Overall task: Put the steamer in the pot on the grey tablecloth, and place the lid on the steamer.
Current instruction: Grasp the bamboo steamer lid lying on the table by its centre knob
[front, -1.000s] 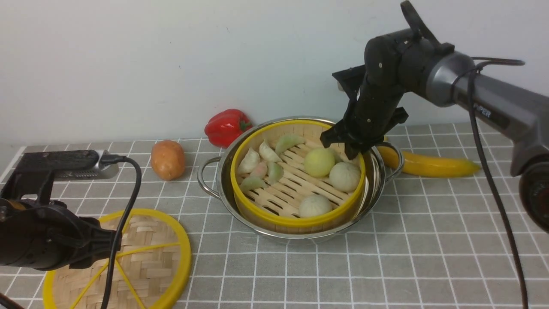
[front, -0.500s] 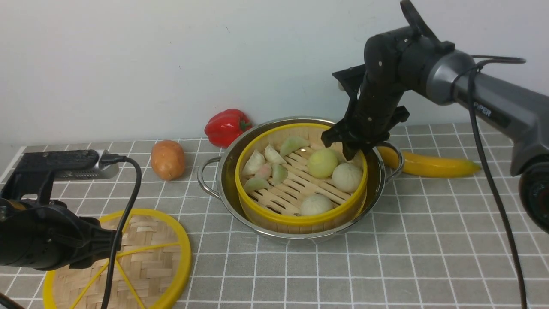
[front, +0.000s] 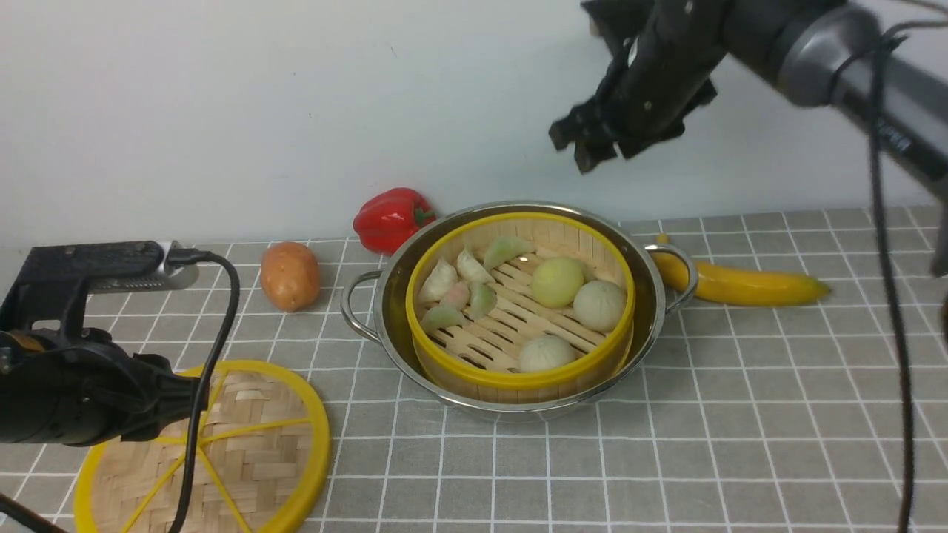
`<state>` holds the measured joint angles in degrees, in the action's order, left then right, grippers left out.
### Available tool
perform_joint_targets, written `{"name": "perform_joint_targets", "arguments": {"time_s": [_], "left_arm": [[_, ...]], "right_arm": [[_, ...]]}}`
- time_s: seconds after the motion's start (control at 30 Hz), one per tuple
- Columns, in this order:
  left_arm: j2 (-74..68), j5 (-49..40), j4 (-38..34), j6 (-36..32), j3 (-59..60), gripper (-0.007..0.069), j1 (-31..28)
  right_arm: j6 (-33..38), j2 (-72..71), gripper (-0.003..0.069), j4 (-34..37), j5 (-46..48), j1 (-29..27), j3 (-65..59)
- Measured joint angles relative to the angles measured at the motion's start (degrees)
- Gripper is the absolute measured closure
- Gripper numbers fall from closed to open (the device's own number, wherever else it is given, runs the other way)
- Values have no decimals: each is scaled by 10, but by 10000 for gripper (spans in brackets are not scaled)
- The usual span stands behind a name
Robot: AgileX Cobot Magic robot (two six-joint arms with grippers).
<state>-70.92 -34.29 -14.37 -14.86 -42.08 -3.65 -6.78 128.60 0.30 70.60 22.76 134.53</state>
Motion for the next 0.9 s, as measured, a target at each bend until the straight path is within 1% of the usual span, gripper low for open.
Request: {"name": "perform_joint_targets", "arguments": {"time_s": [0.17, 0.27, 0.3, 0.33, 0.37, 0.47, 0.5, 0.57, 0.73, 0.9], "left_arm": [[-9, 19, 27, 26, 0, 382, 0], [-45, 42, 51, 52, 0, 382, 0], [-48, 43, 51, 53, 0, 382, 0], [-69, 51, 54, 56, 0, 382, 0], [-72, 52, 54, 57, 0, 382, 0], [-119, 62, 54, 59, 0, 382, 0], [-119, 62, 54, 59, 0, 382, 0], [-154, 77, 55, 61, 0, 382, 0], [-186, 99, 55, 62, -1, 382, 0], [-219, 123, 55, 62, -2, 386, 0]], "right_arm": [[0, -96, 251, 3, 0, -1, 0], [0, -197, 251, 25, -1, -1, 1], [0, -203, 251, 27, -1, -1, 1], [0, -251, 251, 45, -1, -1, 1], [0, -263, 251, 48, -1, -1, 1], [9, -370, 251, 82, -3, -1, 2], [10, -371, 251, 83, -3, -1, 2], [26, -454, 251, 102, -6, -1, -18], [44, -551, 251, 117, -6, -1, -83], [55, -680, 251, 118, -3, -1, -210]]}}
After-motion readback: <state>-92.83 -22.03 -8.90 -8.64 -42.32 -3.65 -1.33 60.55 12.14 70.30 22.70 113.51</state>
